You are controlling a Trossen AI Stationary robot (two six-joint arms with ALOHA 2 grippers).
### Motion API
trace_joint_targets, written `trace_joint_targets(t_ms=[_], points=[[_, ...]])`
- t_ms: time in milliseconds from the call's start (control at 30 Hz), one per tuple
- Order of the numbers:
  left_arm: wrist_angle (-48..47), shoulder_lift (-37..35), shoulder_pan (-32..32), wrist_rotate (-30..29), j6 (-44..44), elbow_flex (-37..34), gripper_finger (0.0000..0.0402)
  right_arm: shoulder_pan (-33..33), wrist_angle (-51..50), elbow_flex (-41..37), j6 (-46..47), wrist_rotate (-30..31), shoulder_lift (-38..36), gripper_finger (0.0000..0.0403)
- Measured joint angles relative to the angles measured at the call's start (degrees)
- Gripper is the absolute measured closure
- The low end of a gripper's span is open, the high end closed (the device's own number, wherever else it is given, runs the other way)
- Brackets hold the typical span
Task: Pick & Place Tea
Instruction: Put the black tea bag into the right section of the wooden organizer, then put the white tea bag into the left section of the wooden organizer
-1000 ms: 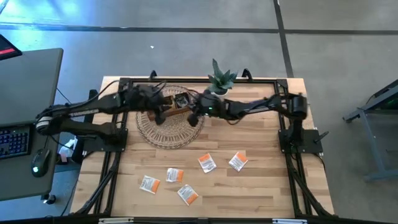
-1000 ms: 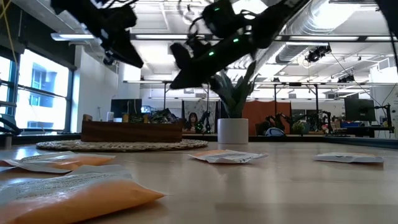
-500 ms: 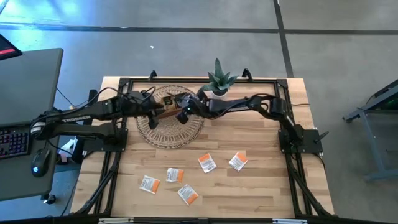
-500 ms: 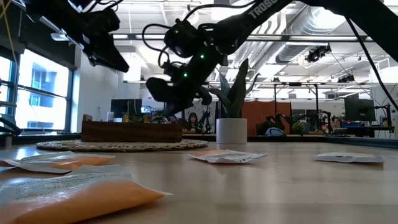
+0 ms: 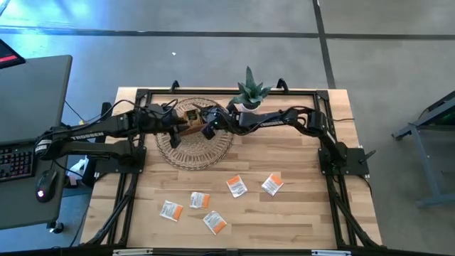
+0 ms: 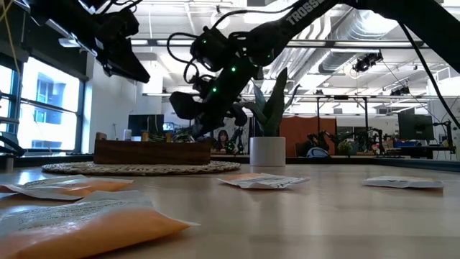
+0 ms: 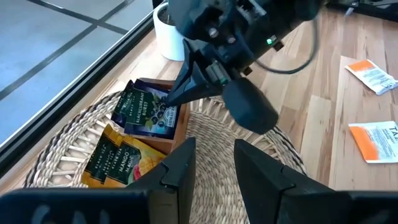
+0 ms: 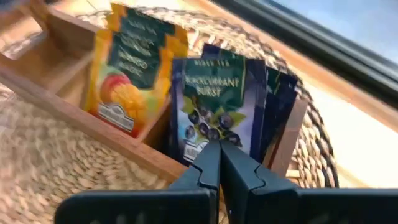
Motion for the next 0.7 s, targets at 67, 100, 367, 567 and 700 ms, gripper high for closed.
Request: trace_joint_targets(t_ms=[67,100,367,567,700], points=[[0.0,0.0,0.0,0.0,0.0,0.0,0.0293,-0.3,-0.1,0.0,0.2,-1.2,0.5,0.0402],[0.0,0.0,0.0,0.0,0.0,0.0,0.0293,-0.3,0.2,0.0,0.2,-1.7,1.0,0.0402],[0.0,0.0,0.0,0.0,0.0,0.0,0.0293,-0.3,-0.1,0.4,-0.7,-4.9,1.0,0.0402],[0.0,0.0,0.0,-0.2,0.0,0.0,0.0293,1.2,-0.1,2.5,-5.3,-3.5,-2.2,0.0399],[-0.8,-0.2,0.0,1.6,0.0,0.0,0.0293,2.7,-1.4,2.7,-8.4,-5.8,-6.2,0.0399]])
